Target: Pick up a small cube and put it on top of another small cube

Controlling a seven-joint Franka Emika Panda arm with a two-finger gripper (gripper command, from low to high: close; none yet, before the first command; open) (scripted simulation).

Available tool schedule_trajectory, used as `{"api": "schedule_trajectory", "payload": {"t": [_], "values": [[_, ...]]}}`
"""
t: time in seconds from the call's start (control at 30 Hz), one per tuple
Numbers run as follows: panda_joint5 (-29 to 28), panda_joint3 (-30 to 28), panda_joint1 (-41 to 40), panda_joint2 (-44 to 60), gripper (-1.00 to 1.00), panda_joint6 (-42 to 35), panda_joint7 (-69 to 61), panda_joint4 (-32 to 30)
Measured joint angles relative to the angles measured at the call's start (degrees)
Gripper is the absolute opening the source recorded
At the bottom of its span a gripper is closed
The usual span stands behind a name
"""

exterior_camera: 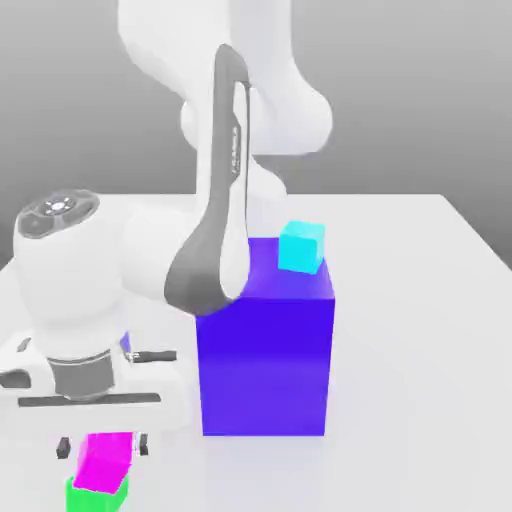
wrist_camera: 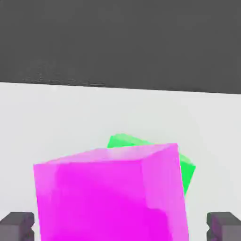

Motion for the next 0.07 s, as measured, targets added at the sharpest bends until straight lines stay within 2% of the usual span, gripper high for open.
{"api": "schedule_trajectory", "payload": {"t": [0.07], "values": [[-2.08,-1.08,0.62,-3.58,1.00,-3.21,1.51,-0.23]]}}
